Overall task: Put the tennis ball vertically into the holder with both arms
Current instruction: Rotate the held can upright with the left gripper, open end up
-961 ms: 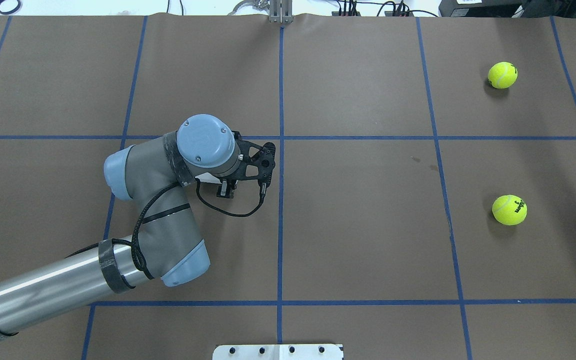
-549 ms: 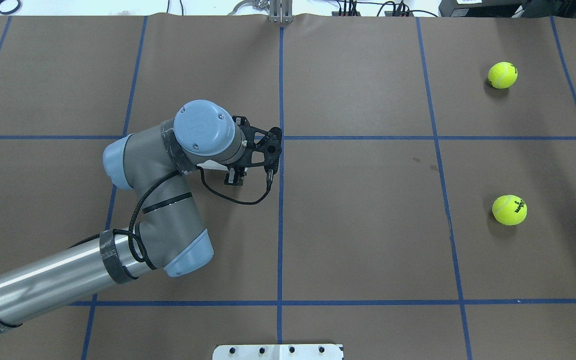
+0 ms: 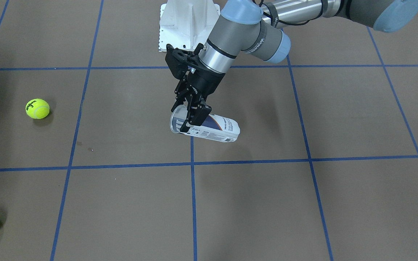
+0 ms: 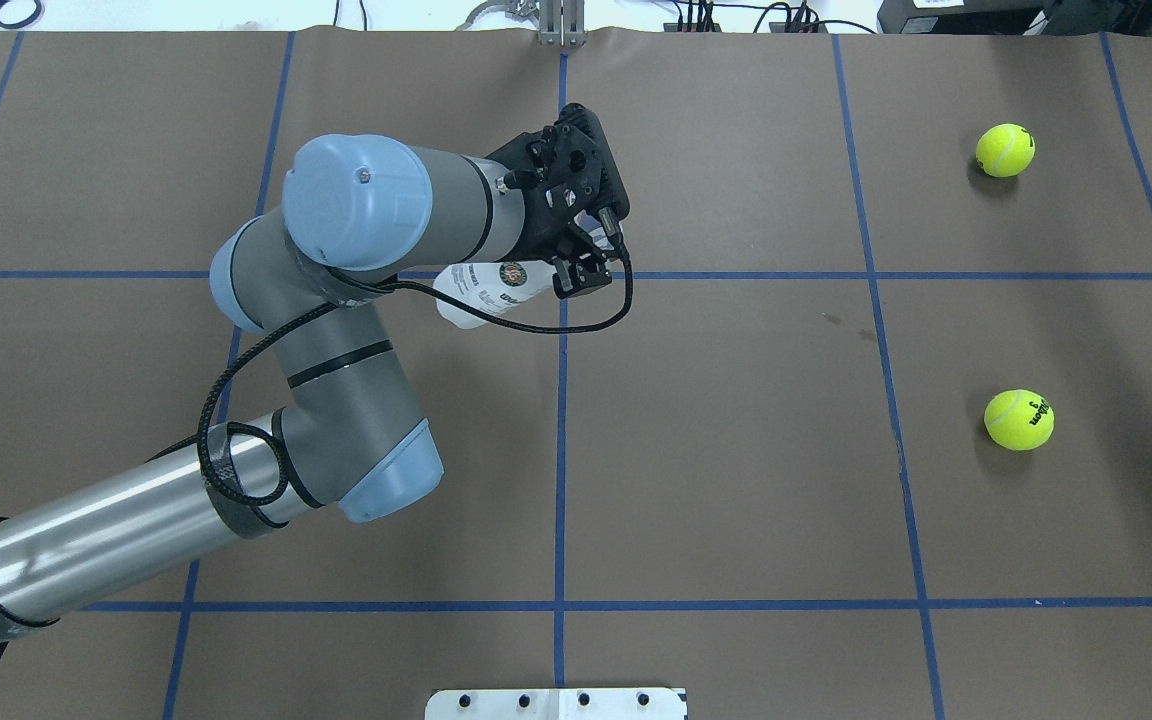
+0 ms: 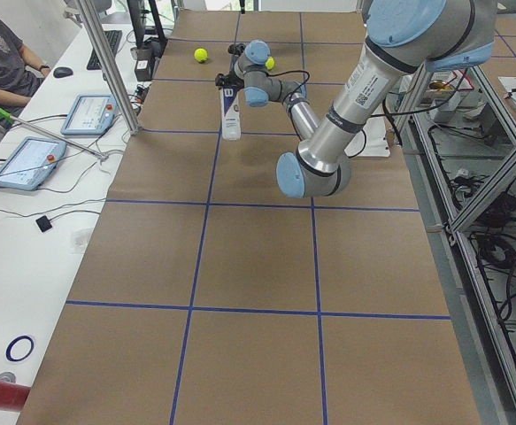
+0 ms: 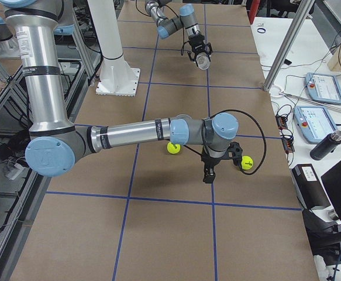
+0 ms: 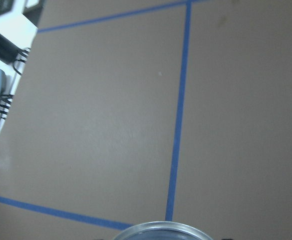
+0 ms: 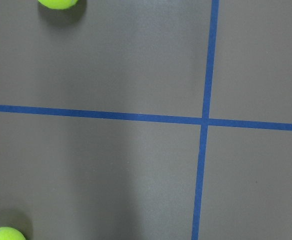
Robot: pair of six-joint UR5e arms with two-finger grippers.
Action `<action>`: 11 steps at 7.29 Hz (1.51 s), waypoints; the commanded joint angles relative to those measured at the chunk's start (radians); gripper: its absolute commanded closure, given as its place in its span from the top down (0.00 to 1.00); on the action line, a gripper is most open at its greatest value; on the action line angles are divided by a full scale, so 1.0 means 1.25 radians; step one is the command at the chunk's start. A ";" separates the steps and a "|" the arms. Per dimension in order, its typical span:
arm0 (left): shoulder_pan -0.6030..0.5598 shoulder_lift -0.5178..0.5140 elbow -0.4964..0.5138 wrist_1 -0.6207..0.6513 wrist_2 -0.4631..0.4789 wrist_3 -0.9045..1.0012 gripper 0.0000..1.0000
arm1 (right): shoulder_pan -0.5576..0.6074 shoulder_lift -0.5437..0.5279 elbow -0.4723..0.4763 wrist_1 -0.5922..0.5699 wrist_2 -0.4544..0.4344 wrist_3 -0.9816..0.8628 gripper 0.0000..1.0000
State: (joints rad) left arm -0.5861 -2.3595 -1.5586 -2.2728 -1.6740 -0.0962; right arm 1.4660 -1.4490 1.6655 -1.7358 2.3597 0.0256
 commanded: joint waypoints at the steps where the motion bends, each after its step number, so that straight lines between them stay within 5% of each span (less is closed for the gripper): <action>1: 0.023 0.011 0.027 -0.202 0.100 -0.139 0.69 | -0.056 0.002 0.043 0.055 0.008 0.000 0.99; 8: 0.112 0.028 0.190 -0.753 0.376 -0.216 0.65 | -0.114 -0.002 0.046 0.207 0.008 0.138 0.99; 11: 0.123 0.073 0.215 -0.809 0.386 -0.211 0.66 | -0.125 0.000 0.043 0.207 0.006 0.139 0.99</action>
State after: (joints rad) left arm -0.4420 -2.3105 -1.2975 -3.2596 -1.1952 -0.3616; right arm 1.3152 -1.4503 1.7209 -1.4779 2.3683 0.1981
